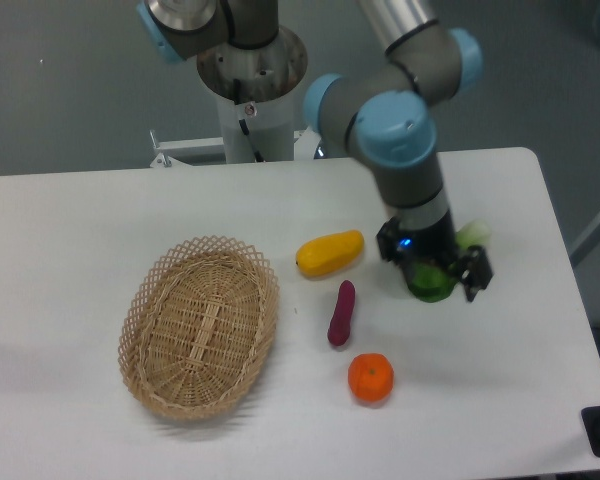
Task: Place the sweet potato on the table
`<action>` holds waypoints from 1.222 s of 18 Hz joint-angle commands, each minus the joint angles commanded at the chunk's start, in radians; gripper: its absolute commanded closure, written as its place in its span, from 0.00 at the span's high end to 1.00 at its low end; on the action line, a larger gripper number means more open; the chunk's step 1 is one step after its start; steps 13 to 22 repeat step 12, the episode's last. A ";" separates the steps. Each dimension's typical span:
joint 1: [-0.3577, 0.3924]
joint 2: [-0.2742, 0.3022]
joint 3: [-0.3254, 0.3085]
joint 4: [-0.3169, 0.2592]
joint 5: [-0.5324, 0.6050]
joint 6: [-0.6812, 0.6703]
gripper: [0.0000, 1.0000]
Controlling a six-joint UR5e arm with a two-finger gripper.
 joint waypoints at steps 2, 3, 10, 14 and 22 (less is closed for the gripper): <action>0.040 0.029 0.003 -0.069 -0.011 0.127 1.00; 0.061 0.046 0.003 -0.097 -0.020 0.174 1.00; 0.193 0.101 -0.015 -0.169 -0.172 0.441 1.00; 0.193 0.101 -0.015 -0.168 -0.173 0.441 1.00; 0.193 0.101 -0.015 -0.168 -0.173 0.441 1.00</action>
